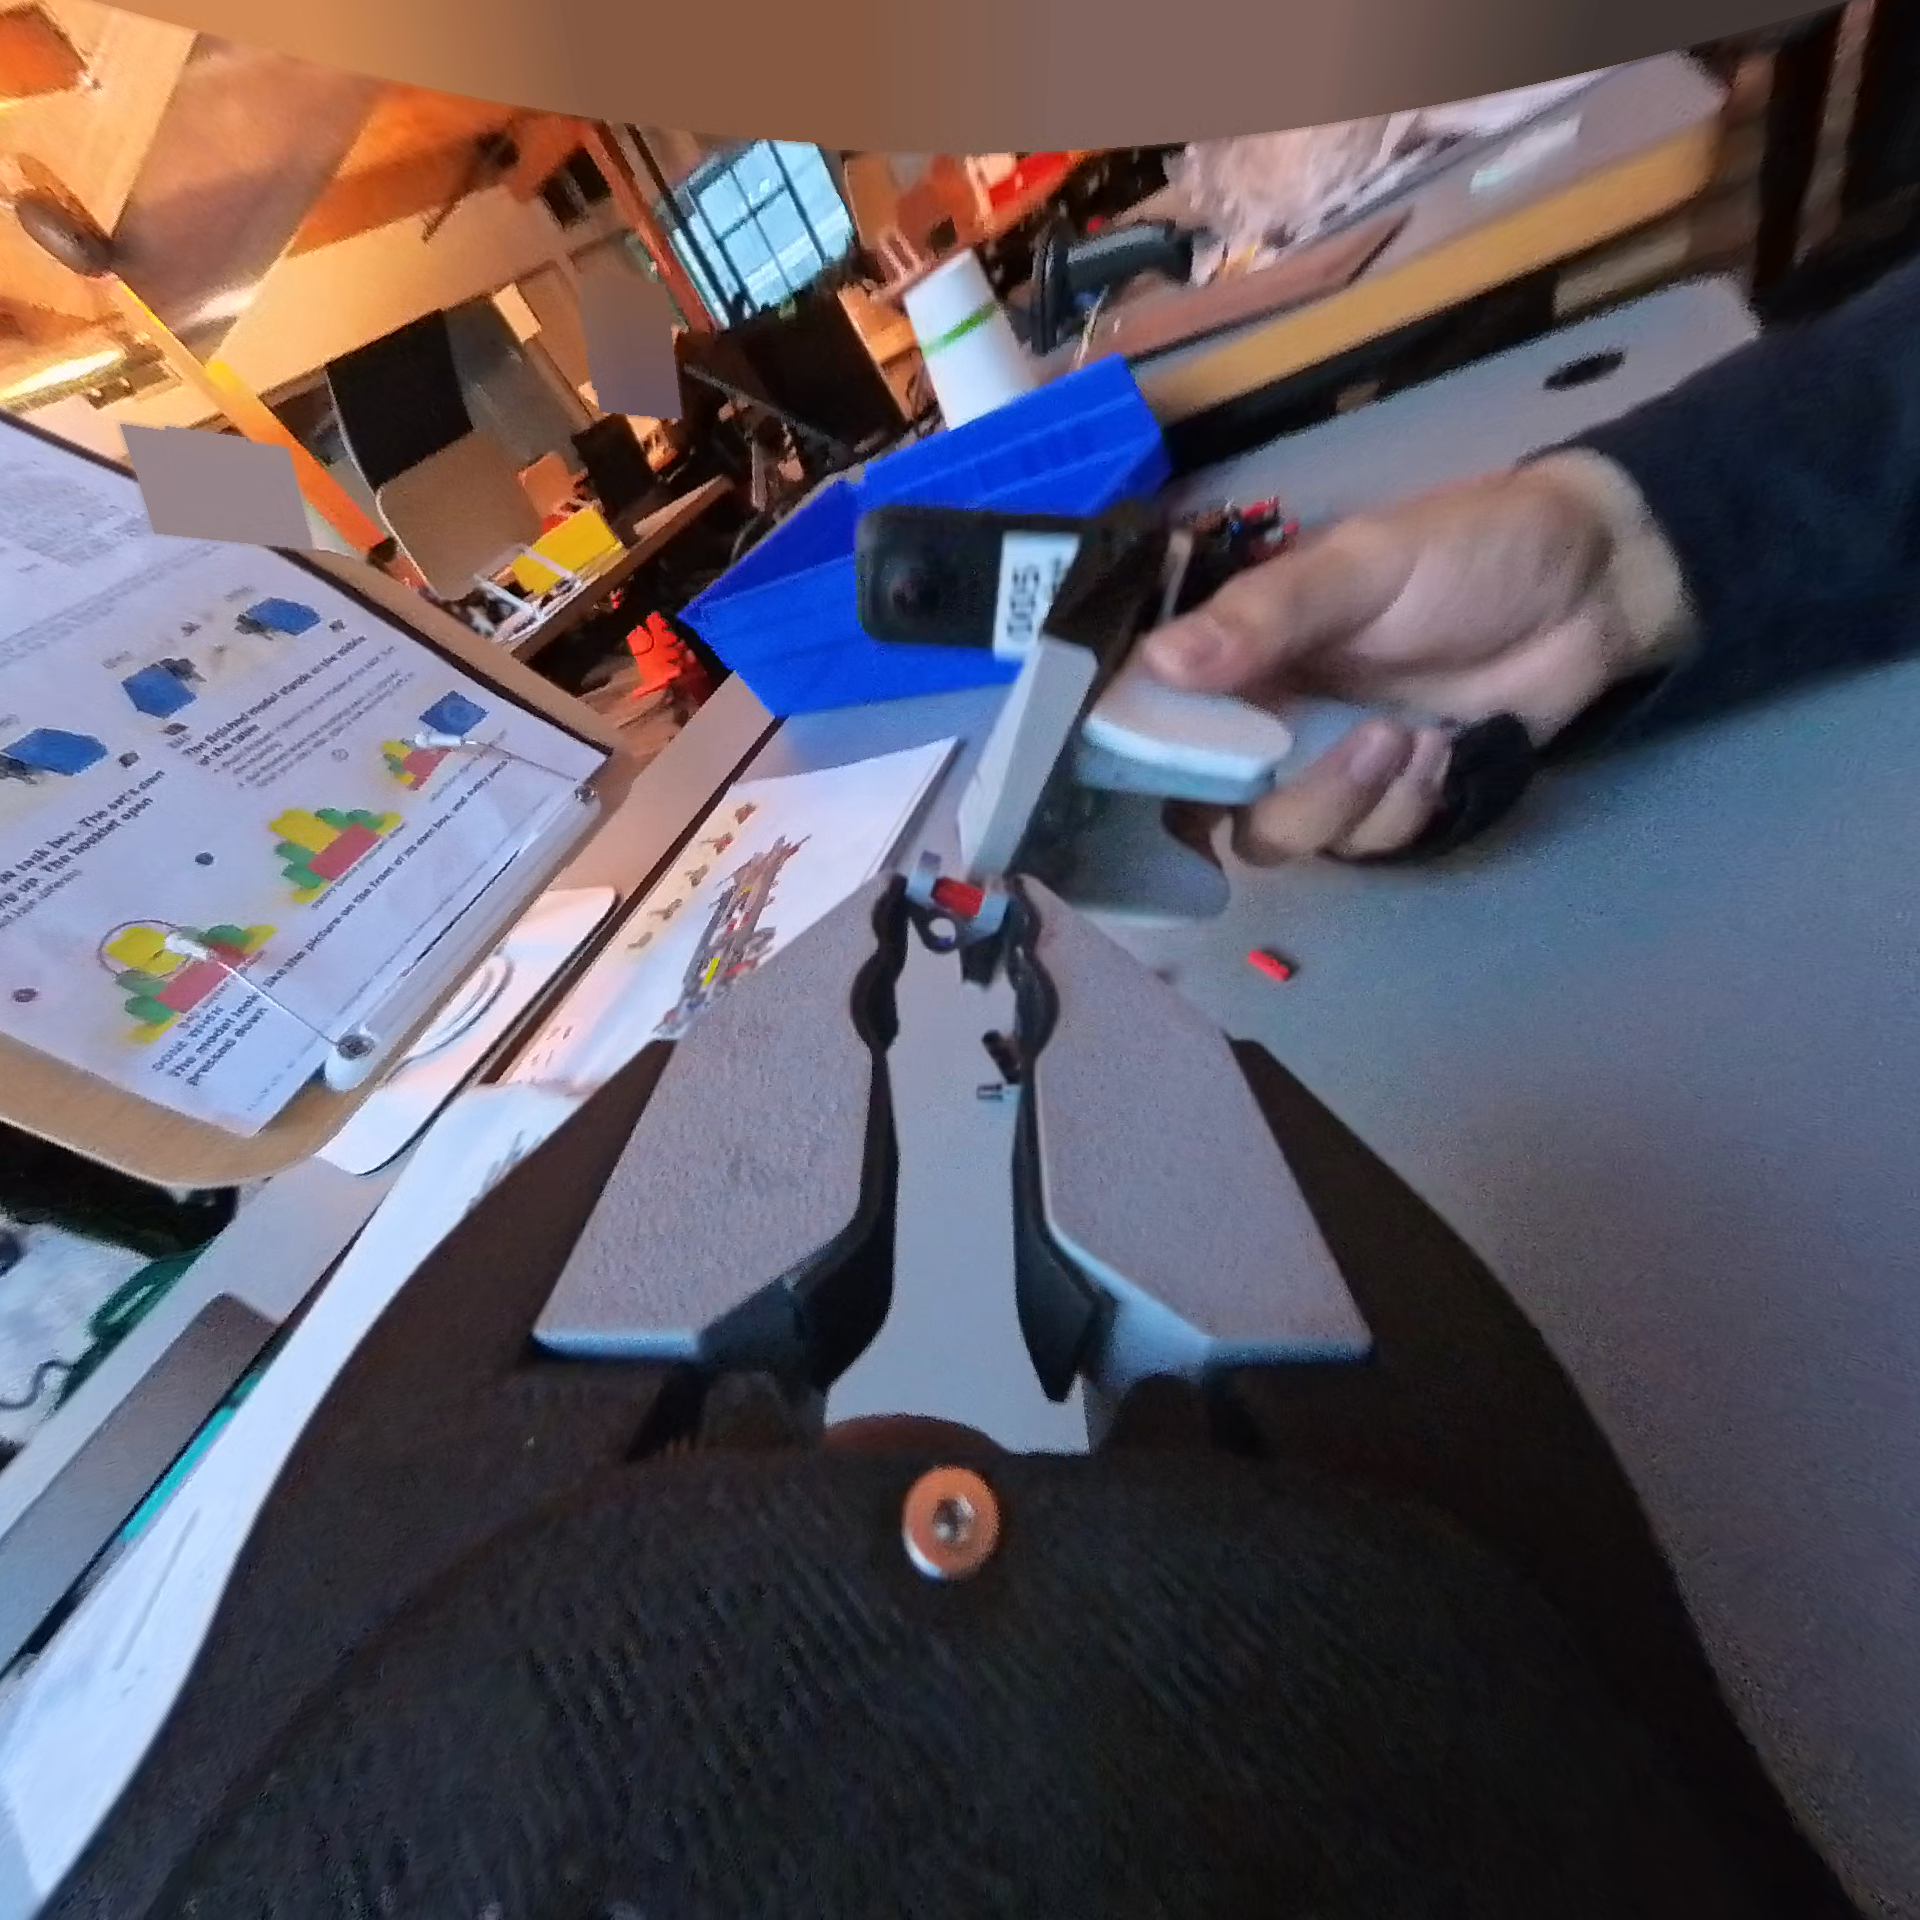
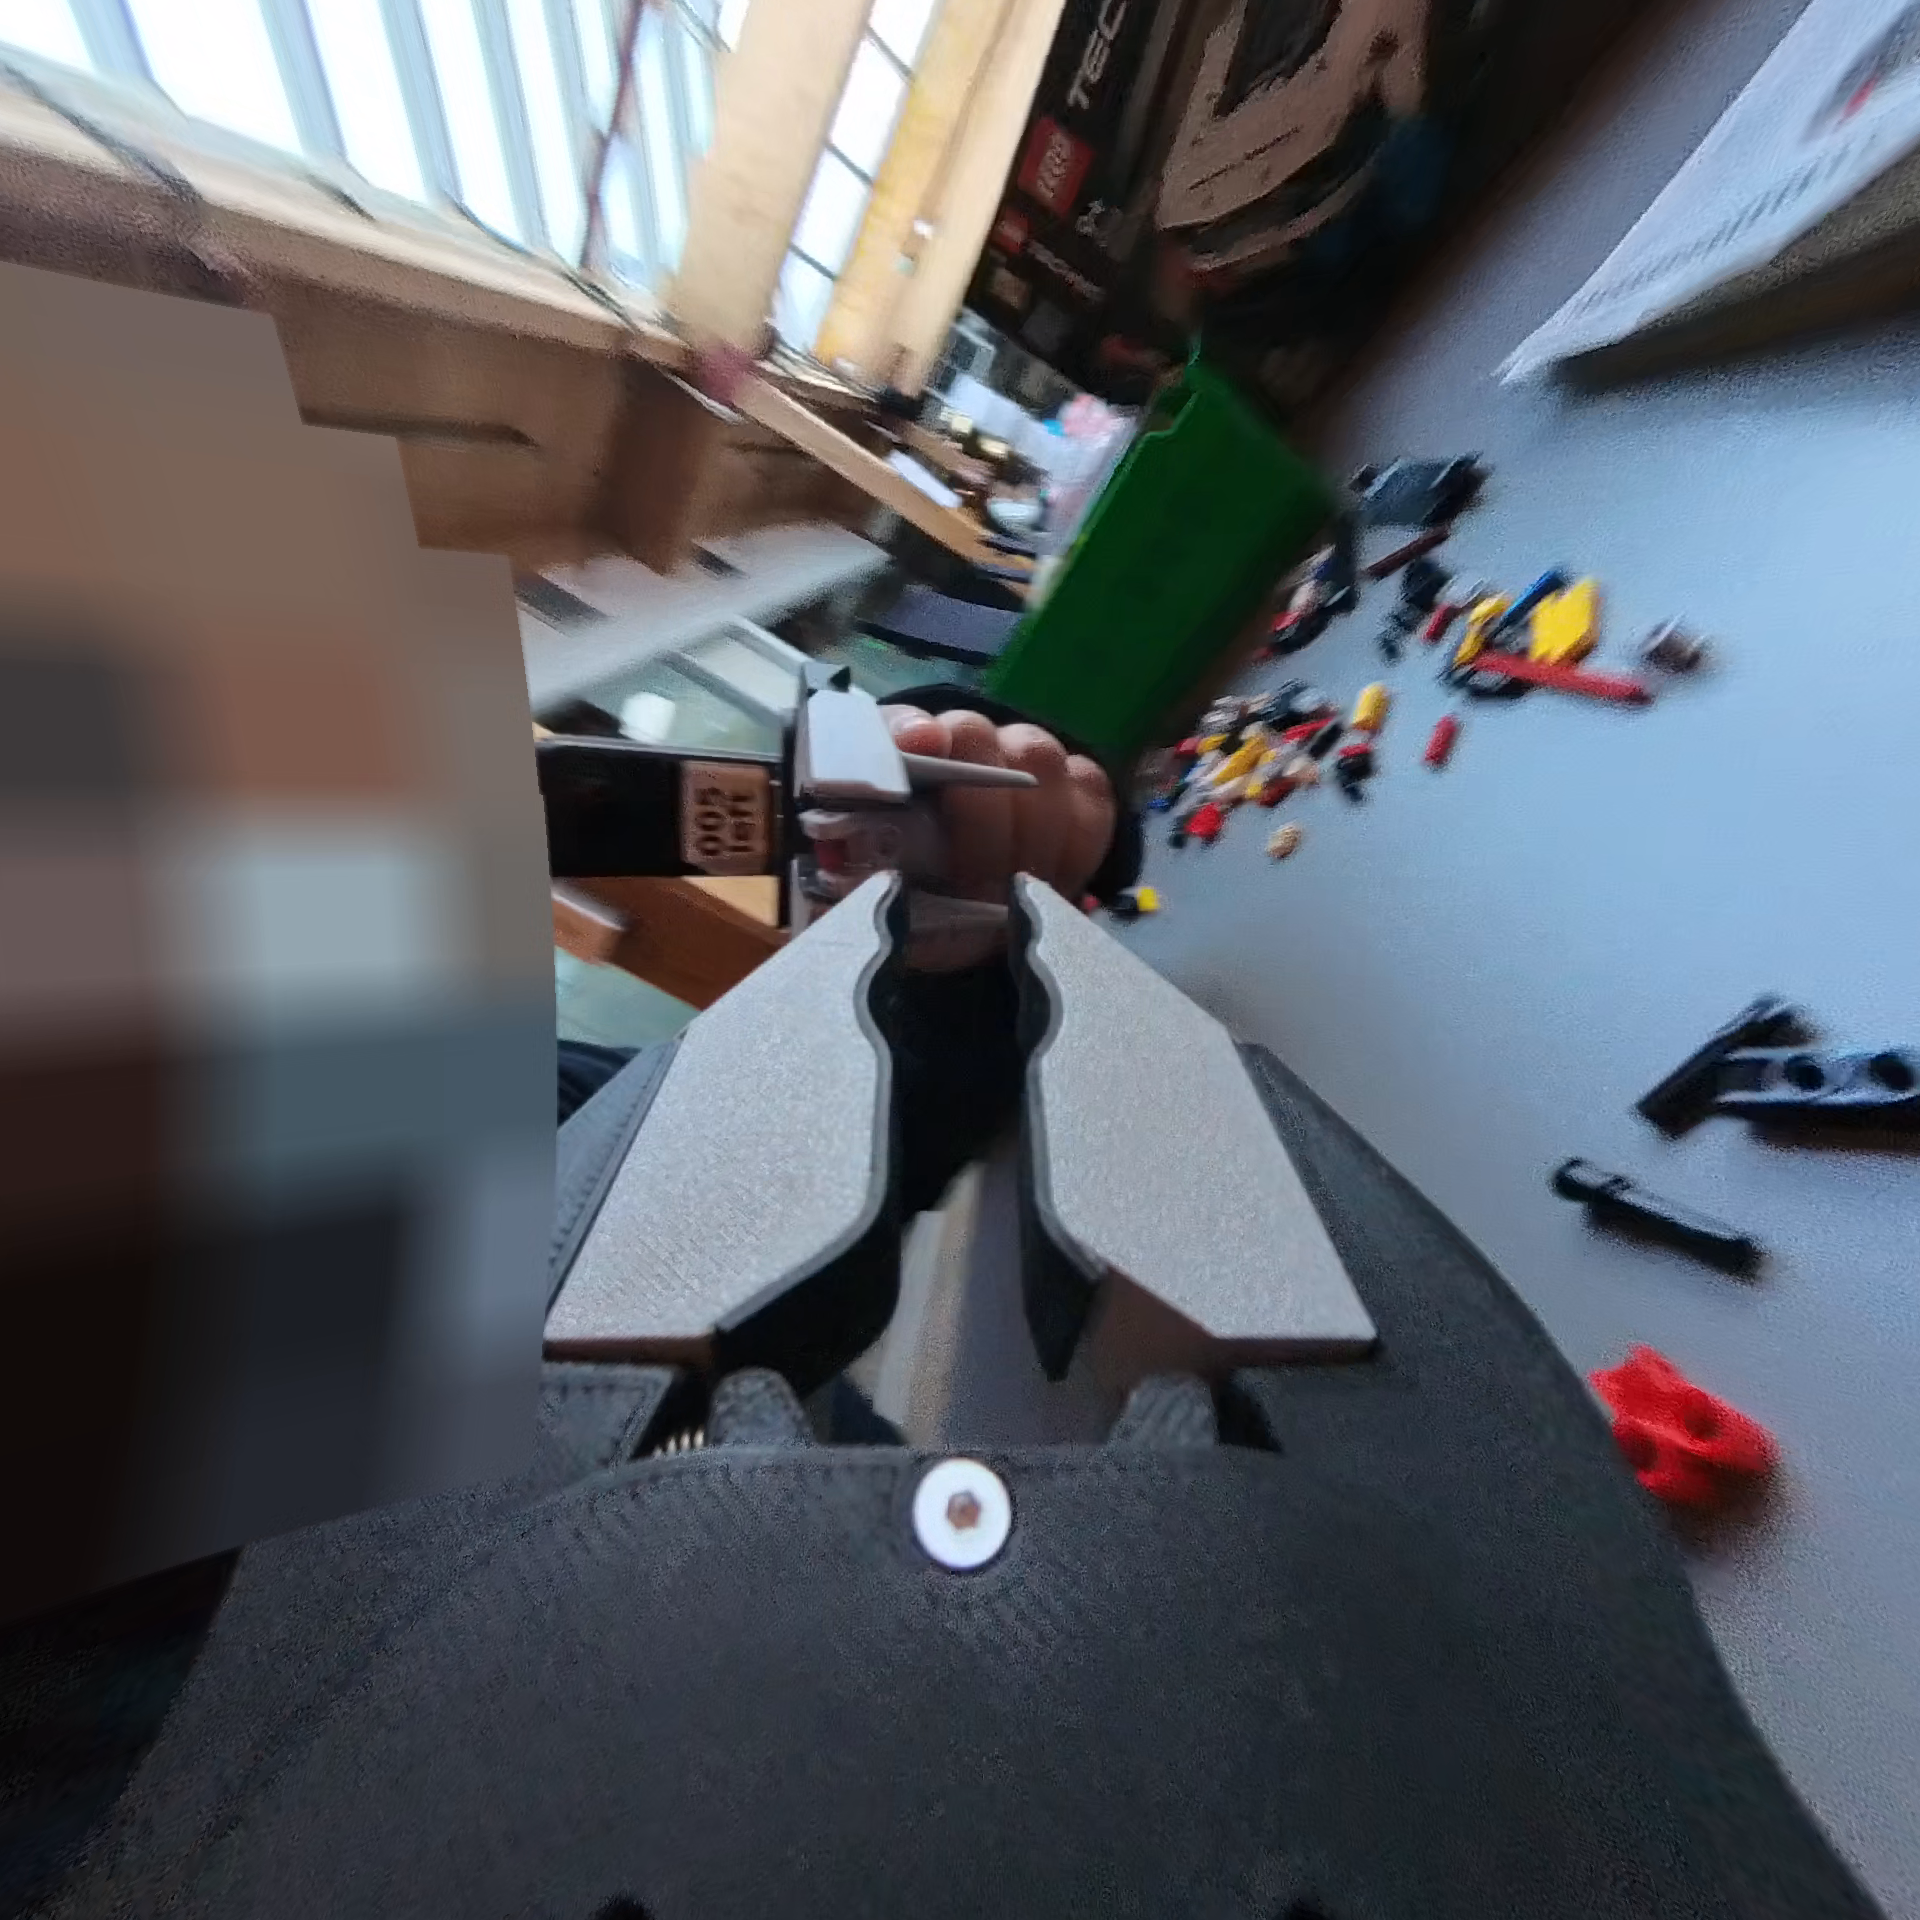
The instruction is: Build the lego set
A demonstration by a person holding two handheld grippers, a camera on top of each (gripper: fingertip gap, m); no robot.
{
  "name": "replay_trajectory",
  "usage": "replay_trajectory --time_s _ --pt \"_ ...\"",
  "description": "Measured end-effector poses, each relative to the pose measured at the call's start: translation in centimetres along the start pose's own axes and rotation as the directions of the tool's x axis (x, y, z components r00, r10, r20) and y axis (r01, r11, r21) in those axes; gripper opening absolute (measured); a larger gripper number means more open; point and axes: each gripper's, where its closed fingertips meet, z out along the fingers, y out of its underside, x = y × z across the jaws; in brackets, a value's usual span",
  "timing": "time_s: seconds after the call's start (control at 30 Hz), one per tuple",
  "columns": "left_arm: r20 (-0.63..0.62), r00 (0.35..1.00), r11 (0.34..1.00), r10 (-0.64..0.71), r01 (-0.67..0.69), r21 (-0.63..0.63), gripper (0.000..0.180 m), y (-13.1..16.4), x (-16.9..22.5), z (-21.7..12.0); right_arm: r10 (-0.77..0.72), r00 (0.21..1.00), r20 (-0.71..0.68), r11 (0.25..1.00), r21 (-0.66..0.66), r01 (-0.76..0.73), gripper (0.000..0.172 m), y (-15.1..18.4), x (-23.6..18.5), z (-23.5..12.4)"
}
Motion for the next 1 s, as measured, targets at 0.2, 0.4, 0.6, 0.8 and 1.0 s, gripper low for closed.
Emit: replay_trajectory --time_s 0.2,0.4,0.6,0.8,1.0 --pt "-0.078 0.996 0.999 -0.034 0.035 0.010 0.016 0.5 0.9 0.2 -0.698 0.667 -0.260 0.716 -0.232 0.659 0.011 -0.4 -1.1 -0.4" --pt "-0.301 0.935 0.967 -0.188 0.230 0.109 0.016 -1.5 2.9 -0.6 -0.958 0.219 -0.185 0.281 -0.458 0.843 0.009 1.0 -1.7 -0.4" --pt "-0.410 0.852 0.932 -0.324 0.362 0.016 0.016 -0.8 4.2 -0.1 -0.994 -0.018 -0.107 0.044 -0.544 0.838 0.008 2.0 -1.5 -0.8" --pt "-0.382 0.796 0.875 -0.470 0.476 -0.085 0.016 1.0 3.3 0.5 -0.991 -0.070 -0.118 0.005 -0.540 0.841 0.005 1.9 -1.5 -0.7" --pt "-0.390 0.821 0.905 -0.418 0.415 -0.095 0.017 1.3 4.3 0.8 -0.992 0.020 -0.123 0.083 -0.533 0.842 0.001 2.2 -0.3 -0.8"
